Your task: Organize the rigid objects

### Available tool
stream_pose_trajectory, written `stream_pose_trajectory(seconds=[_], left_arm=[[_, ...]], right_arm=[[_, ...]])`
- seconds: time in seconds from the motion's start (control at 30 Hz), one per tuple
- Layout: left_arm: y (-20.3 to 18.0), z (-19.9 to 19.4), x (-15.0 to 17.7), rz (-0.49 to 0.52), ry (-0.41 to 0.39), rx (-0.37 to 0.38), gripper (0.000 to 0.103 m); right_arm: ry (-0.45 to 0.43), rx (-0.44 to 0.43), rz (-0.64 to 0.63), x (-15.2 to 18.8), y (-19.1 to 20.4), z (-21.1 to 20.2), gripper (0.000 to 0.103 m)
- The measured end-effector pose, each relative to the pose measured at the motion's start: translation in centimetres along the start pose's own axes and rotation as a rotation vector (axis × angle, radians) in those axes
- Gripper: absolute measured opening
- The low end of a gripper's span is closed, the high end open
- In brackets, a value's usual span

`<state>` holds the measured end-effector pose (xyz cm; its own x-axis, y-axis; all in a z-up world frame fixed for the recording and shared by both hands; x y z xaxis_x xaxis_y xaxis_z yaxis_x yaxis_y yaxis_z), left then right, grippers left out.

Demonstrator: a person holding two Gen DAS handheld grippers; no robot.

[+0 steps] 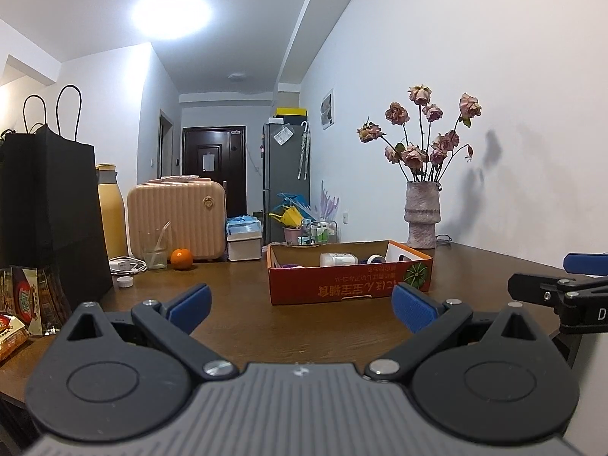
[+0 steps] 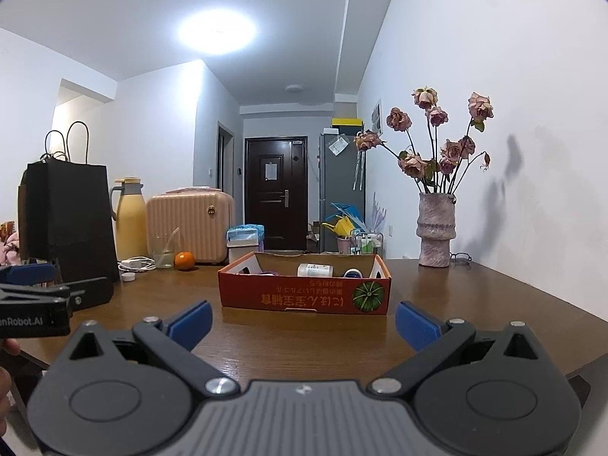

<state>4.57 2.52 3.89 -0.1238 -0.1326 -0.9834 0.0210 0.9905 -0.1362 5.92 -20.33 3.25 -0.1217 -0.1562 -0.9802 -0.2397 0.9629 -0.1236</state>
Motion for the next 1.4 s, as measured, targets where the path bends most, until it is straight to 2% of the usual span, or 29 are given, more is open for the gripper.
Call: stream_pose_trajectory(seconds=[1.4], left_arm=[[-0.20, -0.03, -0.10, 0.009, 0.001, 0.007, 0.103]], right_arm=[[0.005, -0.002, 0.007, 0.11, -0.10, 0.12, 0.103]])
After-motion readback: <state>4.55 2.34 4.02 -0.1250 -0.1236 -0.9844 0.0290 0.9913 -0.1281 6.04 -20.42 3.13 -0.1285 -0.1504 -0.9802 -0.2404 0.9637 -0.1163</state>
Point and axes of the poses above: each gripper's, at about its wrist camera, not at the fingertips, and z roughly the way its jaws point, y to its left, x to its underside, the point moved 4 cm from there along z, roughly the way its jaws point, and after that the axes turned 9 degrees about -z, right-handed, at the moved point
